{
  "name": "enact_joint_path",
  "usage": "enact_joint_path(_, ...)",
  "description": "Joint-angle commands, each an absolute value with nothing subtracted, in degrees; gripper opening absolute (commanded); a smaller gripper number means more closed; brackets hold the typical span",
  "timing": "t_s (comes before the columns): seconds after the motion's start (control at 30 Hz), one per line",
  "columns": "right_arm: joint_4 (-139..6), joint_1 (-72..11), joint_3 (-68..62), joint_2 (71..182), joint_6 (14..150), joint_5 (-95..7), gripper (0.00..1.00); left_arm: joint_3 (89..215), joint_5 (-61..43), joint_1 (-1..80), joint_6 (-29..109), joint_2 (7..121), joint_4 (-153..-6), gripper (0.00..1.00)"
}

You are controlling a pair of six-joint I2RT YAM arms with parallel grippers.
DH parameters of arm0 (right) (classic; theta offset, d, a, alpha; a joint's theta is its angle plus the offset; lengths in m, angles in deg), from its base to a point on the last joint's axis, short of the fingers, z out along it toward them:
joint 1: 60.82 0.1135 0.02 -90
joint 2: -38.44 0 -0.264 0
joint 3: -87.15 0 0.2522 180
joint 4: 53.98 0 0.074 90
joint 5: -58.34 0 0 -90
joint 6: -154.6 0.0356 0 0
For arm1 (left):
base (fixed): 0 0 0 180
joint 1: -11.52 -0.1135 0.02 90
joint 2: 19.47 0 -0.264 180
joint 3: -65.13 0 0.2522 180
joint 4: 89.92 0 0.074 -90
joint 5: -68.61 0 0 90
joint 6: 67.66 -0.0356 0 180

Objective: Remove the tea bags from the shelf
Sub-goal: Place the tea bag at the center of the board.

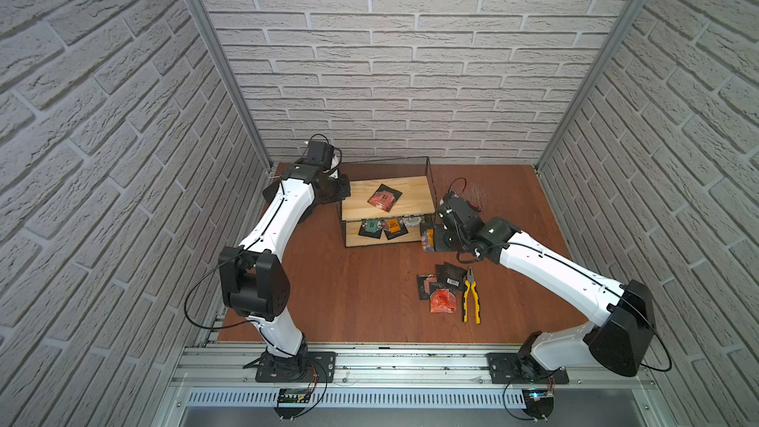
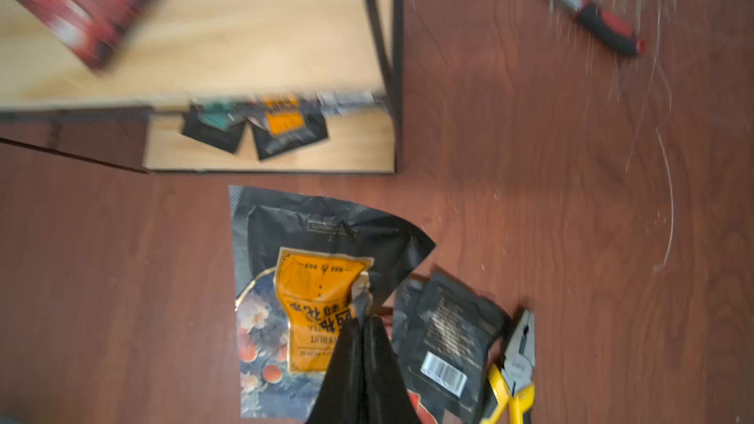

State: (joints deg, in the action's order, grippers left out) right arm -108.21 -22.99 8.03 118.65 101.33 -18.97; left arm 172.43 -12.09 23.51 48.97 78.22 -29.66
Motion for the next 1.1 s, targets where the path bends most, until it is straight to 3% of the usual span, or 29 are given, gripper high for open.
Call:
enact_joint_path(0.0, -105.5, -24.7, 15.3, 116.2, 105.4, -20.8, 0.03, 173.5, -11.8, 23.1, 48.3, 79.4, -30.8, 0.08)
enact_joint_path(0.23, -103.0, -27.5, 22.5, 119.9, 105.9, -23.6, 0.03, 173.8, -11.9, 23.1, 48.4, 79.6, -30.8, 0.08)
enact_joint_path(0.73, -102.1, -28.8, 23.2, 123.9, 105.4, -20.9, 0.03, 174.3, -11.7, 23.2, 48.4, 80.0, -30.8, 0.08)
enact_joint_path(1.07, -102.8, -29.1, 23.1, 124.4, 105.6, -20.2, 0.13, 174.2, -11.7, 23.2, 48.4, 80.0, -30.7, 0.09)
